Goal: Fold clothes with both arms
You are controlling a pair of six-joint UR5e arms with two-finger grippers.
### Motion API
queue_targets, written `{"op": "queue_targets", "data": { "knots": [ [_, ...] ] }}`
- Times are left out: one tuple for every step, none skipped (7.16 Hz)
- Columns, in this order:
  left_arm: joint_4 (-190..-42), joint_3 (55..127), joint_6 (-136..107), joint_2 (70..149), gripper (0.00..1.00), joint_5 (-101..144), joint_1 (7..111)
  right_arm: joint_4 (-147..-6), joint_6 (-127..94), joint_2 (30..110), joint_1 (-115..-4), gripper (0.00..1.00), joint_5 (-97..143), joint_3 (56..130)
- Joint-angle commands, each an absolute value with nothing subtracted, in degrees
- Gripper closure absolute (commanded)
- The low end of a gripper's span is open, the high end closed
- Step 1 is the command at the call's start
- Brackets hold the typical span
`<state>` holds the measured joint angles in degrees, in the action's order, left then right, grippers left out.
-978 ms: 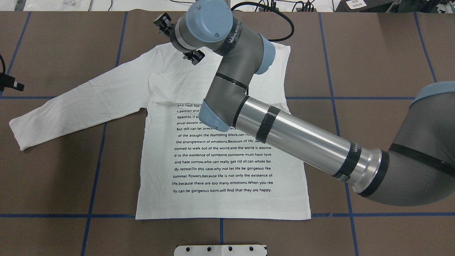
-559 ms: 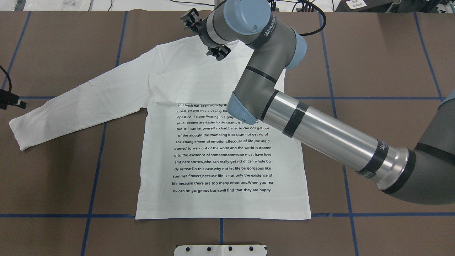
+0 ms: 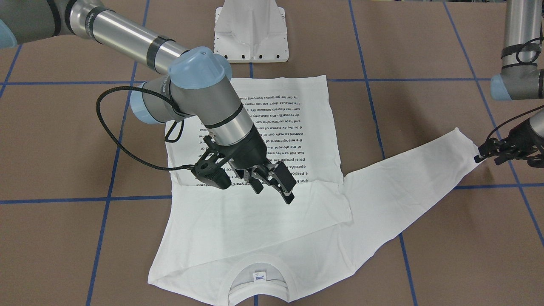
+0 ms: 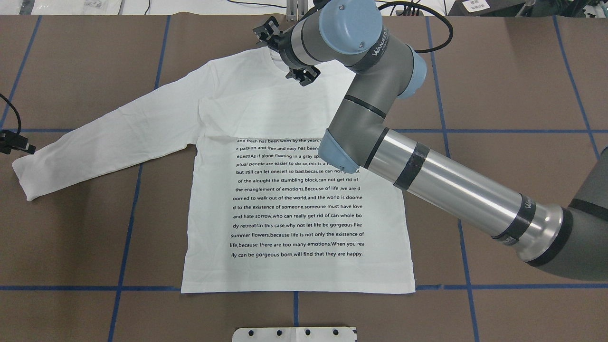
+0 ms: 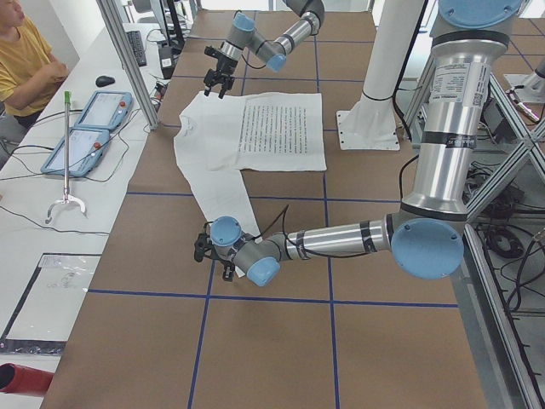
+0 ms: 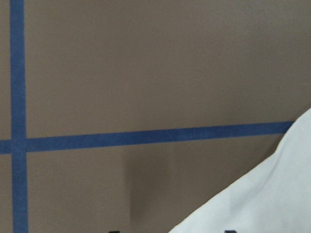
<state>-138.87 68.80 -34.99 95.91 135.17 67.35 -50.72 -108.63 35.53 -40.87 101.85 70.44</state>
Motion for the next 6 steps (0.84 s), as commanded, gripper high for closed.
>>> {"op": "queue_targets", "data": {
  "knots": [
    [-139.0, 68.7, -34.9, 95.2, 0.27, 135.2, 66.9, -50.6, -108.7, 35.6, -40.8, 0.01, 101.8, 70.5],
    [-138.9, 68.8, -34.9, 95.1, 0.28, 135.2, 66.8, -50.6, -108.8, 35.6, -40.7, 0.01, 101.8, 70.5],
    [-139.0, 68.8, -34.9, 94.5, 0.28, 135.2, 66.8, -50.6, -108.9, 35.6, -40.7, 0.01, 101.8, 70.5],
    [-139.0, 68.9, -34.9, 94.5, 0.28, 135.2, 66.7, -50.6, -109.0, 35.6, -40.7, 0.01, 101.8, 70.5],
    [-139.0, 68.8, -34.9, 94.3, 0.38, 135.2, 66.7, -50.7, -109.0, 35.6, -40.6, 0.01, 101.8, 70.5],
    [-139.0, 68.8, -35.0, 94.3, 0.54, 135.2, 66.7, -50.6, -109.0, 35.6, -40.6, 0.01, 101.8, 70.5]
  ]
}}
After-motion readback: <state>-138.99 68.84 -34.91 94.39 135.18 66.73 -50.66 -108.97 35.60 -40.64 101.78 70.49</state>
